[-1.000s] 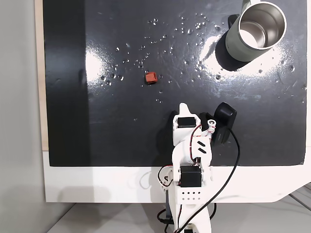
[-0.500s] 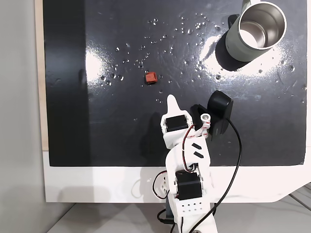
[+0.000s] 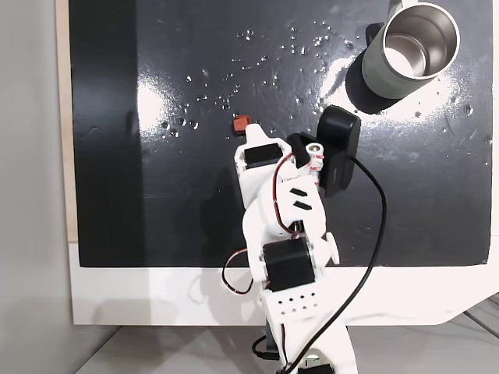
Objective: Grasp a cube and put it in the cup.
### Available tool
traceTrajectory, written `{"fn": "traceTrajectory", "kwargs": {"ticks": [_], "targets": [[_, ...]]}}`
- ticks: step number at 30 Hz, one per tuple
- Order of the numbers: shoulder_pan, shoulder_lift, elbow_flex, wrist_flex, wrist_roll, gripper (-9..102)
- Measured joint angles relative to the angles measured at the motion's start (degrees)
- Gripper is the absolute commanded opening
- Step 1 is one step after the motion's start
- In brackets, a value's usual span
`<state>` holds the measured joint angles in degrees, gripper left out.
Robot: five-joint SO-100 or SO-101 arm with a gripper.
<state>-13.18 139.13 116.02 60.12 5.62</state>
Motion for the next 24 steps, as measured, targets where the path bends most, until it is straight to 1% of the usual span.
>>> {"fn": "traceTrajectory", "kwargs": {"ticks": [10, 16, 24], "targets": [[-5.63, -21.97, -20.3, 12.13, 9.67, 0], [-7.65, -33.66, -30.41, 17.75, 15.21, 0], [-7.82, -43.42, -36.83, 21.45, 18.63, 0]]}}
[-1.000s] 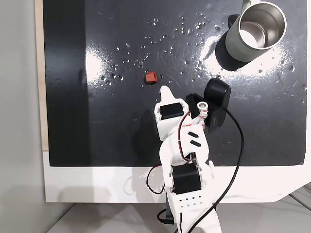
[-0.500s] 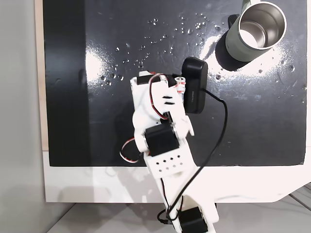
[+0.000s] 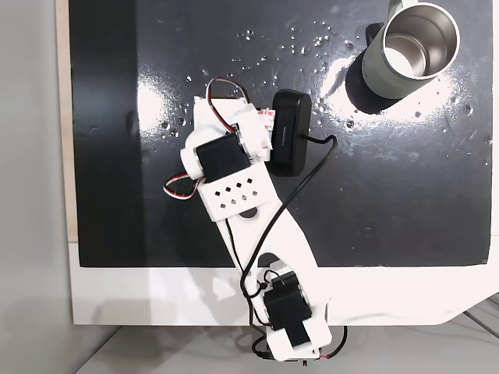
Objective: Grasp a cube and put it in the cup.
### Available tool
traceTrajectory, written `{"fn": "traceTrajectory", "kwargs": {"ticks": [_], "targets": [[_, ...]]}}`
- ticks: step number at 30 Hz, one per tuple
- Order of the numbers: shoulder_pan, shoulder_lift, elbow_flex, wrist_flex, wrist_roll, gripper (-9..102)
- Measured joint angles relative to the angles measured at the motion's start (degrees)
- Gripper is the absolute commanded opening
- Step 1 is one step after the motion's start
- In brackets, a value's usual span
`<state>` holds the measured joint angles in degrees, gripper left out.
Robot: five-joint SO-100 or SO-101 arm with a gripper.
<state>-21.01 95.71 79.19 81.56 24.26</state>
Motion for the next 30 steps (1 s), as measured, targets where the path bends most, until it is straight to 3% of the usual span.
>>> {"fn": "traceTrajectory", "kwargs": {"ticks": [15, 30], "targets": [[0.09, -14.85, -8.7, 4.75, 1.14, 0], [1.76, -17.67, -10.81, 8.96, -3.69, 0]]}}
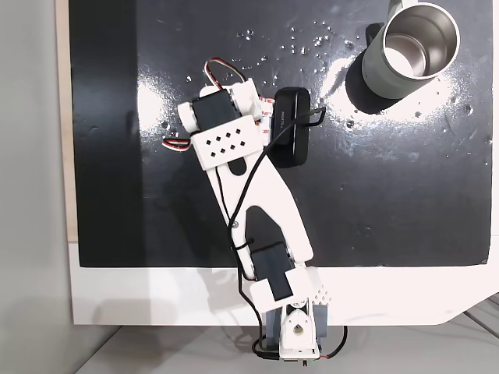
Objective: Grasp a cube and put it in the cup.
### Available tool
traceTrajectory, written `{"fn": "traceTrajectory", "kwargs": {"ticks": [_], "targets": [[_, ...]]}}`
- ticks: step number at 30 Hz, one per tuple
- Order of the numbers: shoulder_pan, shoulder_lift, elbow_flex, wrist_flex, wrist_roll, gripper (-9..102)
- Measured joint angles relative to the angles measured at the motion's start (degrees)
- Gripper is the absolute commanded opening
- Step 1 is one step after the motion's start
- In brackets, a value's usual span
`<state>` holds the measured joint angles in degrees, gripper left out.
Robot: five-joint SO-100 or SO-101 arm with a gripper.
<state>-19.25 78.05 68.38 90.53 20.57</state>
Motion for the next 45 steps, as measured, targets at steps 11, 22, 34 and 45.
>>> {"fn": "traceTrajectory", "kwargs": {"ticks": [11, 22, 34, 45], "targets": [[0.0, -0.62, -1.49, 2.2, -7.12, 0], [0.7, -0.62, -1.49, 2.55, -7.38, 19], [2.72, -3.25, -3.43, 2.72, -6.86, 31], [3.69, -7.73, -3.52, 2.55, -6.77, 31]]}}
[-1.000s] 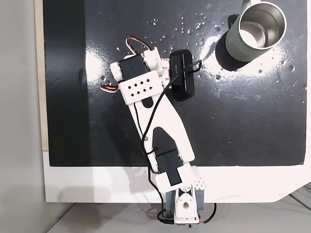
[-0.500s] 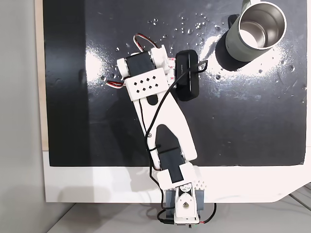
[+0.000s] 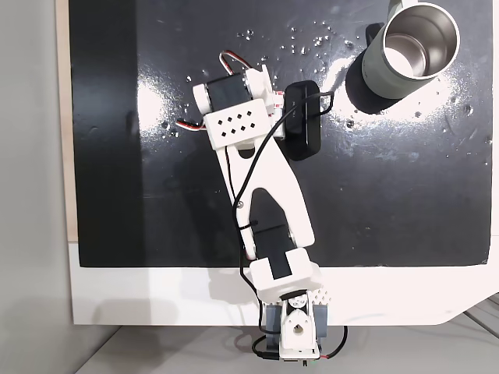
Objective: Grasp a cube and put it in the cup.
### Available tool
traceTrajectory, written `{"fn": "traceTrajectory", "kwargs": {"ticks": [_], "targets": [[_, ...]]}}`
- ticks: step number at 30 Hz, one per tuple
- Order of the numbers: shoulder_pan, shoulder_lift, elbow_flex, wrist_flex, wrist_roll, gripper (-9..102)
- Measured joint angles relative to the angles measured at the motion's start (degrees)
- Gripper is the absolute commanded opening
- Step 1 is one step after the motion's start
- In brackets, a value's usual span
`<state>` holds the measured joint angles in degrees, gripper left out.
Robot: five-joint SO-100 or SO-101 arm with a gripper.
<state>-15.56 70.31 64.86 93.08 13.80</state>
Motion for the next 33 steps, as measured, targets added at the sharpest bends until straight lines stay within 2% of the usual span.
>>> {"fn": "traceTrajectory", "kwargs": {"ticks": [33], "targets": [[-0.88, -12.74, -4.48, -4.48, 1.05, 28]]}}
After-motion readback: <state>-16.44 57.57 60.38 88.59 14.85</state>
